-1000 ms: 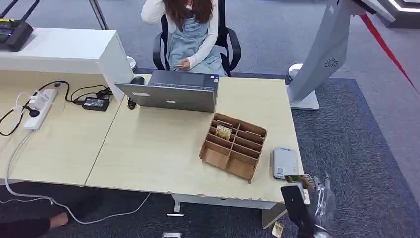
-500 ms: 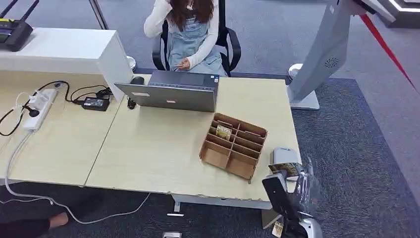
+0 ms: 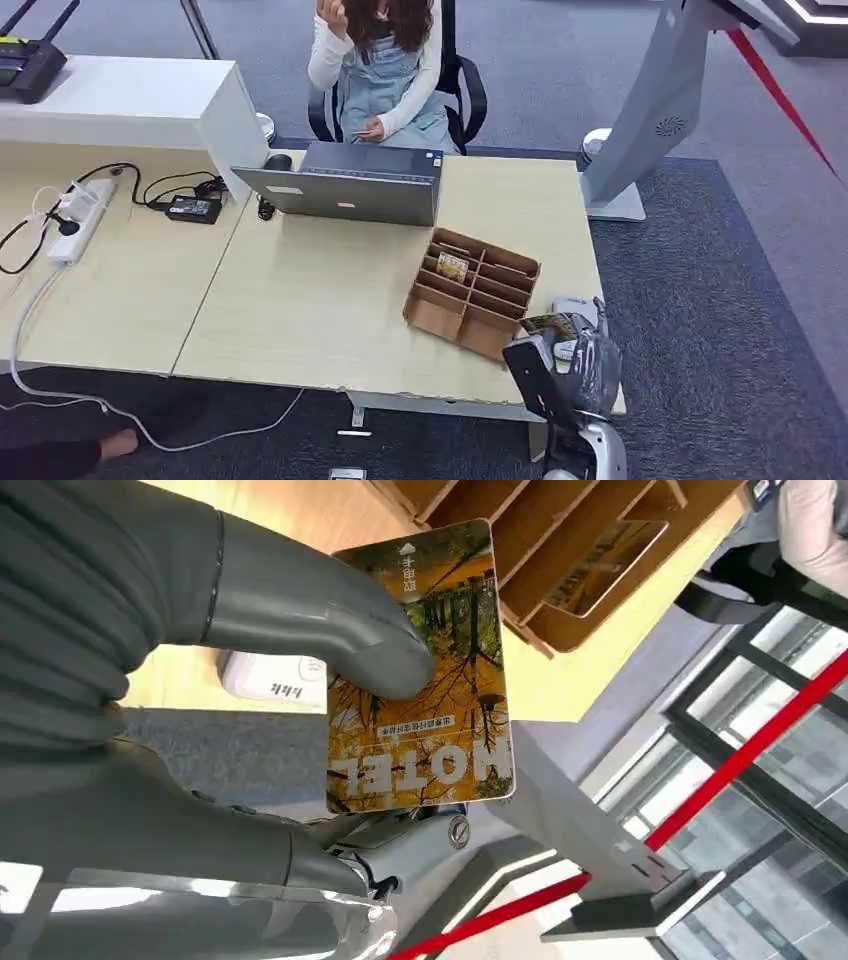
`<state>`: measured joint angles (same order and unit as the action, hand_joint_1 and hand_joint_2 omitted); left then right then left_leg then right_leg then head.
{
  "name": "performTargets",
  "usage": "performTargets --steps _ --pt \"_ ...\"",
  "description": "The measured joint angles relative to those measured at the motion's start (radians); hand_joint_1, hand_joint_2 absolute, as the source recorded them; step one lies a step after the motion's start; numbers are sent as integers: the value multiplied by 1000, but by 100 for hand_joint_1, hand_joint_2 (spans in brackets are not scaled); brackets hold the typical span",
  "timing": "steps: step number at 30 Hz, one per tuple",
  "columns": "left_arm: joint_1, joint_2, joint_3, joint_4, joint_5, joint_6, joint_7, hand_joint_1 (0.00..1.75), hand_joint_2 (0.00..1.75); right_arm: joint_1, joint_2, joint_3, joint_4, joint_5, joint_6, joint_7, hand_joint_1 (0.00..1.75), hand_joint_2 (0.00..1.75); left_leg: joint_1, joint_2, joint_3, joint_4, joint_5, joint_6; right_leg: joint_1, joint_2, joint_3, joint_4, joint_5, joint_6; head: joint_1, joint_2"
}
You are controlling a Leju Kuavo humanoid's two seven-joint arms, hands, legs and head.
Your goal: Pass the card to the sensor for recognition and then transmit it.
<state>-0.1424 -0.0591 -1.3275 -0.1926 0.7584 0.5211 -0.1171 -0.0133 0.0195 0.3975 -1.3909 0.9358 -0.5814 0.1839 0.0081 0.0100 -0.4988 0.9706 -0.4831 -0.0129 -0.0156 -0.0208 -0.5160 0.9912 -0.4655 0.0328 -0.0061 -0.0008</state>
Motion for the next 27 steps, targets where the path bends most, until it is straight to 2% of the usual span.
performTargets --steps 6,16,27 --pt "0 0 0 0 -7 3 1 0 0 -6 -2 6 10 13 0 7 175 175 0 0 0 0 0 0 0 0 0 0 0 0 0 0" --pt "0 0 0 0 -24 15 7 0 0 -28 -51 -4 53 50 25 14 175 175 0 0 0 0 0 0 0 0 0 0 0 0 0 0" --pt "0 0 -1 0 -33 18 10 0 0 -51 -107 -39 73 143 68 69 175 175 0 0 0 0 0 0 0 0 0 0 0 0 0 0"
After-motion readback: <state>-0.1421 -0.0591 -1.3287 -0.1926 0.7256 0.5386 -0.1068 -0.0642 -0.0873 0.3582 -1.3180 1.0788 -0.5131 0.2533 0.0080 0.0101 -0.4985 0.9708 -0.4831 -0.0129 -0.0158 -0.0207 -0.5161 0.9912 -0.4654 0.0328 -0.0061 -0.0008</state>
